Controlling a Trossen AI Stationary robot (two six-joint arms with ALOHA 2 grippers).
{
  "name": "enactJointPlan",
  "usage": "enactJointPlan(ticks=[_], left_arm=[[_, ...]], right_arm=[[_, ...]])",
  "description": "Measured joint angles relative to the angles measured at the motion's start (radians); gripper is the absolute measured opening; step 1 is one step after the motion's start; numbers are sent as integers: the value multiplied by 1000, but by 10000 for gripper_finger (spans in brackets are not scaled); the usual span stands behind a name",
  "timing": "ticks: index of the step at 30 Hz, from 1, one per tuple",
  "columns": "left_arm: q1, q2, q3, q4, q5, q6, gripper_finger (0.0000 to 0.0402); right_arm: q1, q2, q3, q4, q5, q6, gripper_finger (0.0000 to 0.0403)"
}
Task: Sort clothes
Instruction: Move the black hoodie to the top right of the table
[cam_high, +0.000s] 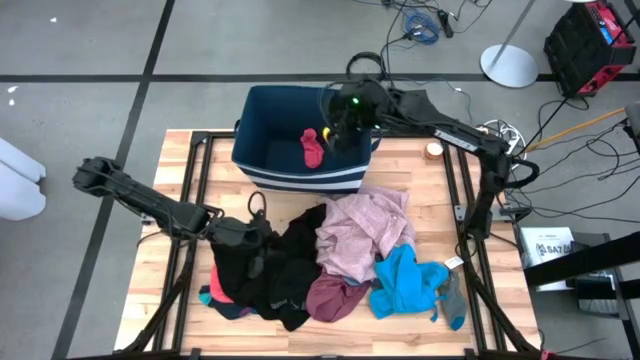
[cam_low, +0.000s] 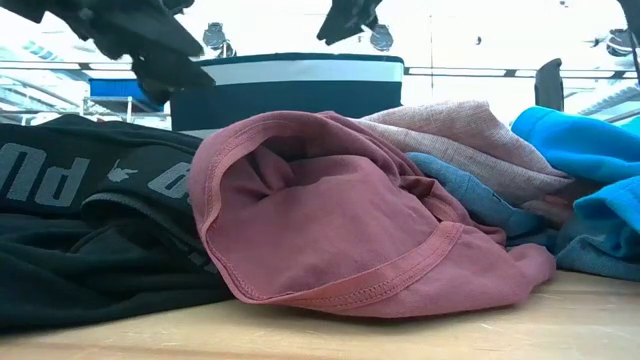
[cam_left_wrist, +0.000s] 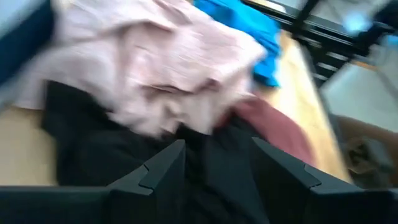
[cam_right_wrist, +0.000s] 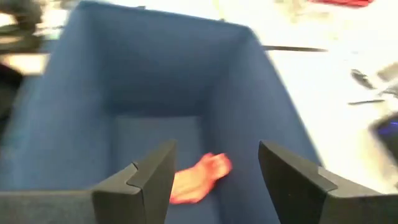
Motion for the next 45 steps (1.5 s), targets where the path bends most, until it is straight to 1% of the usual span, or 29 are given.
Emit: enactJointPlan(ticks=[4,8,11,13,17,19,21,24,26,28,29,31,34,36,40,42,45], left_arm=[[-11,-30,11,-33,208,-99,187],[-77,-41,52,-125,358,-242,187],[-142,-41,68,-167,458,-427,187],[-194,-41,69,-180,471,-568,187],[-313,-39,69,-236,462,-847,187],[-371,-35,70,-279,435,-960,187],[-421,-28,70,-358,394,-1059,187],[-489,-6,70,-448,341,-1162,187],[-525,16,70,-485,283,-1183,187],[-549,40,70,-481,222,-1180,187],[-557,50,70,-474,208,-1179,187],[-568,67,70,-468,203,-1161,187],[-584,90,70,-508,214,-1156,187],[-589,99,69,-497,207,-1118,187],[-591,108,136,-505,92,-963,187],[-588,107,189,-566,39,-897,187],[-588,126,267,-699,-39,-816,187]], right_arm=[[54,-30,0,-164,-113,35,215],[122,-30,-4,-312,-143,58,215],[175,-32,-45,-324,-143,69,215],[207,-33,-78,-335,-144,79,215],[256,-47,-152,-334,-143,80,215],[273,-48,-185,-333,-143,81,215],[284,-49,-220,-331,-142,88,215],[293,-51,-257,-322,-141,90,215],[294,-52,-276,-316,-141,88,215],[294,-52,-286,-310,-141,82,215],[294,-52,-288,-306,-141,79,215],[294,-52,-288,-306,-141,78,215],[293,-59,-288,-314,-141,79,215],[293,-75,-288,-318,-141,94,215],[304,-117,-288,-332,-140,127,215],[307,-147,-288,-331,-141,145,215],[316,-187,-288,-321,-139,182,215]])
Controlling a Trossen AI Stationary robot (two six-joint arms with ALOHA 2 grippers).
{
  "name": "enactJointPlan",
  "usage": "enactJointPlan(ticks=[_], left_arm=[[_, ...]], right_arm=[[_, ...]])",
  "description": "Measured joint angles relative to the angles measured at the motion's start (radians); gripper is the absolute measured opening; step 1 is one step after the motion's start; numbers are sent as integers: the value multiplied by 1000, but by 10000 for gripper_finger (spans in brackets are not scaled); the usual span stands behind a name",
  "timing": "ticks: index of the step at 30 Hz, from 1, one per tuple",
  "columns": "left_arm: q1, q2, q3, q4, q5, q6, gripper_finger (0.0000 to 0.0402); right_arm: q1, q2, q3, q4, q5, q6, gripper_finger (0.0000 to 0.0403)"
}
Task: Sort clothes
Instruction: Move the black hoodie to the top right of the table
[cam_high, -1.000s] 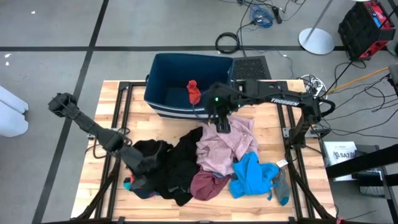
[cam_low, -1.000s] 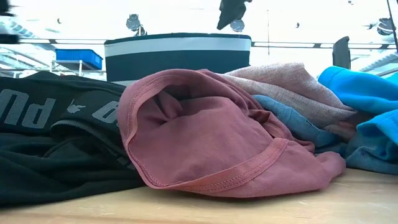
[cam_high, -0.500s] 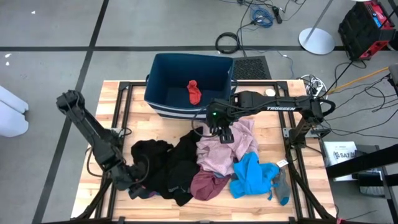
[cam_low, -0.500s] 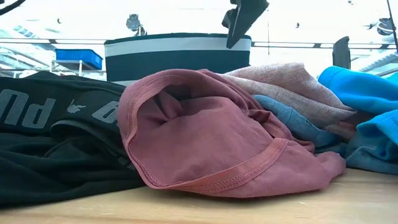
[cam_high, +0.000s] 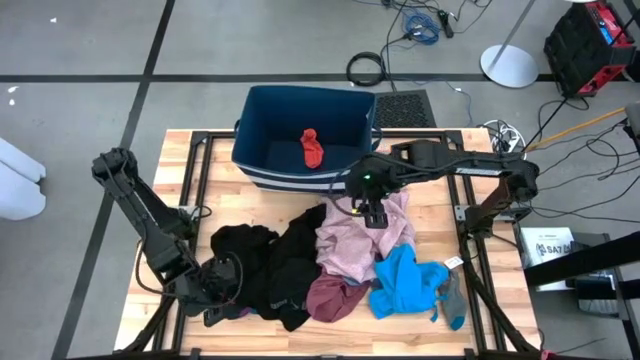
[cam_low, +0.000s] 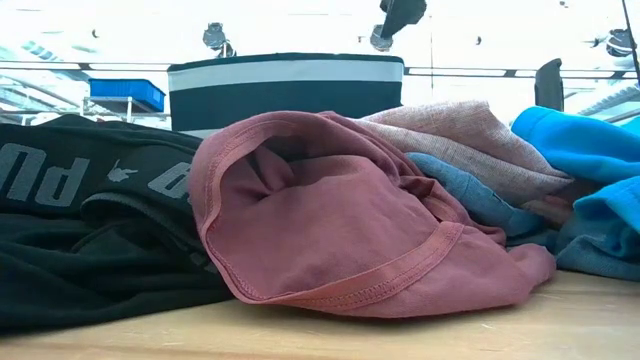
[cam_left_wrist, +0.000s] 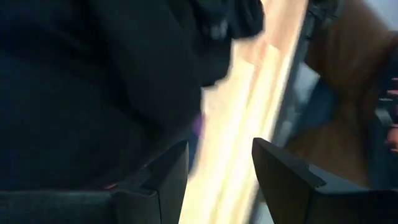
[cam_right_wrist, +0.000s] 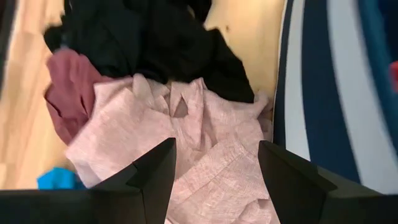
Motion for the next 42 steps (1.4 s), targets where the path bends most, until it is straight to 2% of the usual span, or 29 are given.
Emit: enactJointPlan(ticks=[5,11,19,22,26,27,29,31,34,39,42], left_arm=[[2,82,51,-52,-62,123,187],[31,208,52,-65,-29,156,187],[72,249,52,-96,-30,162,182],[94,249,52,-103,-25,161,145],[106,249,52,-100,-20,180,34],[106,249,52,-97,-19,183,19],[106,246,53,-97,-17,185,13],[106,237,66,-117,-9,198,9],[106,199,131,-185,-39,241,7],[110,129,327,-334,-225,326,4],[111,96,439,-326,-378,448,4]], right_arm=[[27,-47,0,6,21,57,215],[87,-70,0,-9,132,101,215],[129,-71,0,-6,137,134,215],[146,-71,0,-37,191,175,215],[182,-89,-60,-107,286,233,215],[192,-105,-94,-107,305,251,215],[209,-159,-179,-76,316,295,215],[226,-229,-294,-14,318,350,215],[251,-340,-479,172,319,412,215],[289,-473,-742,648,280,430,215],[298,-476,-854,1001,143,372,215]])
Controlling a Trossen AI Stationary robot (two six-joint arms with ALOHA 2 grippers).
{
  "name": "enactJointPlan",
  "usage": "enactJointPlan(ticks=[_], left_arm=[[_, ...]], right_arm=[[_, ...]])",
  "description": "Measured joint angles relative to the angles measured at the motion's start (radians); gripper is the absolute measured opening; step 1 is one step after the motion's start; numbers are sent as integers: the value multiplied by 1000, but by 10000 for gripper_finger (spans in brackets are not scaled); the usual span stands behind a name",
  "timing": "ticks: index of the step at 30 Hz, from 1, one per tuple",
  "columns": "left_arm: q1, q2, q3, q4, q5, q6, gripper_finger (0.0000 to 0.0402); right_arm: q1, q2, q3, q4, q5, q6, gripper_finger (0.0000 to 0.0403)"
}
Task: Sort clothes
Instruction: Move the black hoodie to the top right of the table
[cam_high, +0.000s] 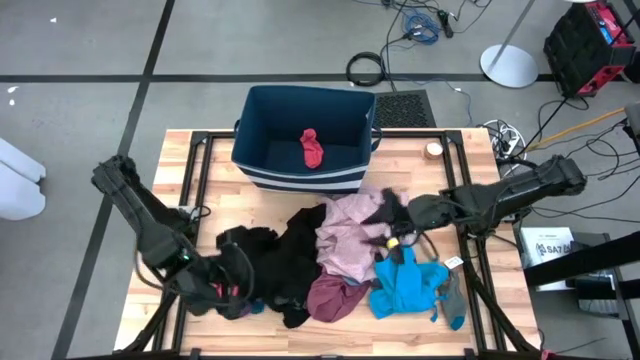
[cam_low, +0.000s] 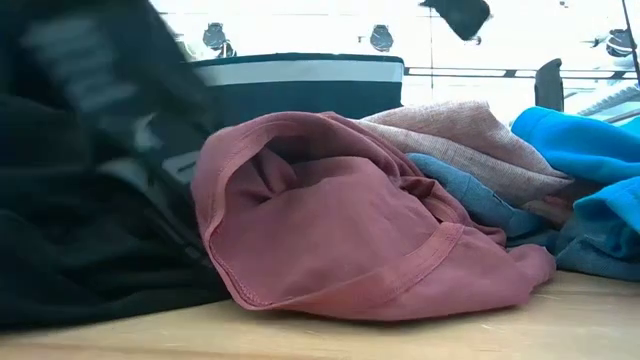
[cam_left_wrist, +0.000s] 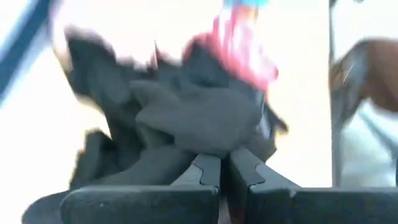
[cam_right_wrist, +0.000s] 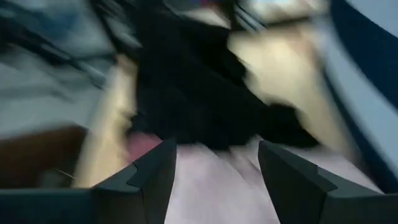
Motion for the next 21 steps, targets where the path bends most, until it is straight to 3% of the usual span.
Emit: enactJointPlan(ticks=[3,5,9,12,14,19,21], left_arm=[[4,-15,89,36,-139,158,4],[20,-19,127,73,-200,273,3],[85,-21,152,202,-219,471,3],[149,-3,152,249,-184,537,3],[185,10,151,251,-147,543,3],[227,37,151,270,-66,547,3],[233,43,151,270,-50,559,3]], right_arm=[[-9,52,-36,274,-156,-42,215],[-19,101,-23,349,-191,-65,215],[-28,216,89,389,-191,-154,215],[-28,324,199,372,-192,-237,215],[-23,376,264,329,-161,-298,215],[6,444,355,301,38,-442,215],[9,466,374,300,59,-461,215]])
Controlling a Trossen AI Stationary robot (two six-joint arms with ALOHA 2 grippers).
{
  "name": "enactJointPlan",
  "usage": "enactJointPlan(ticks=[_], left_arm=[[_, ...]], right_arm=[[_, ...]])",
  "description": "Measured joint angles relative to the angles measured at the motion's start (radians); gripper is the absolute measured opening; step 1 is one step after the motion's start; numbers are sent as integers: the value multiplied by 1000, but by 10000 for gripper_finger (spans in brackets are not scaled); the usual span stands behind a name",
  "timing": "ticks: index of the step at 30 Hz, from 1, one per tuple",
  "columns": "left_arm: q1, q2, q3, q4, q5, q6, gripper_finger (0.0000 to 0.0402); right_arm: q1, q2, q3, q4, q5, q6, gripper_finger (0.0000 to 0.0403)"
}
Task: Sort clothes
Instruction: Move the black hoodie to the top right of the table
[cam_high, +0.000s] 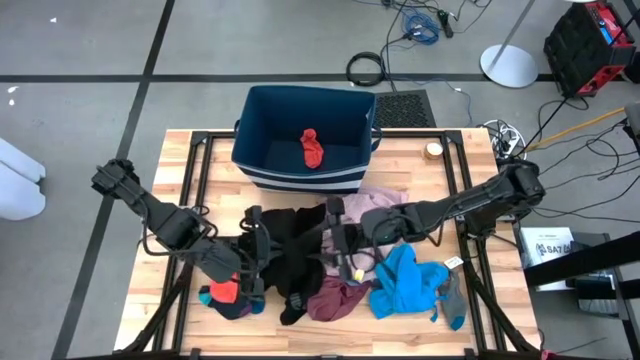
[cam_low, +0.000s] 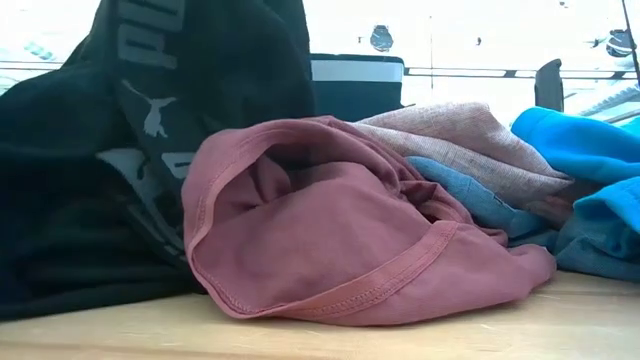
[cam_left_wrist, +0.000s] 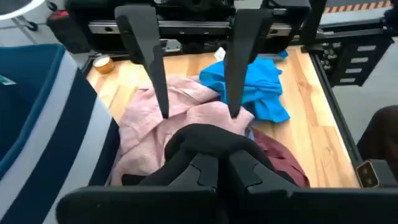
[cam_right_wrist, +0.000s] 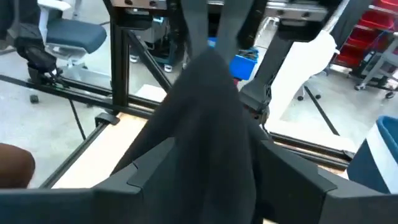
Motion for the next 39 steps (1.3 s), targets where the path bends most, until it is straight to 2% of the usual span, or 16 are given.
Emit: enactJointPlan(ticks=[4,8,12,14,18,23,28,32,36,39], left_arm=[[13,2,0,24,5,34,3],[30,2,-1,51,16,71,3],[50,2,-1,56,67,69,4],[52,2,0,54,76,65,4],[52,2,-1,35,84,65,18],[52,1,0,-51,111,65,72],[52,-1,0,-160,100,33,137],[53,-1,-1,-262,69,-39,175],[53,-1,-1,-319,11,-138,188],[49,-1,-1,-329,-1,-148,189]], right_arm=[[-4,50,23,8,-2,2,215],[-18,122,45,37,-92,35,215],[-17,150,69,59,-27,28,201],[-17,151,76,50,-17,11,162],[-16,121,79,29,-21,-16,30],[-2,64,79,-40,16,-1,7],[31,-23,79,-151,187,-21,4],[68,-106,80,-136,306,-89,3],[116,-200,80,-129,488,-189,2],[149,-277,80,-112,575,-260,2]])
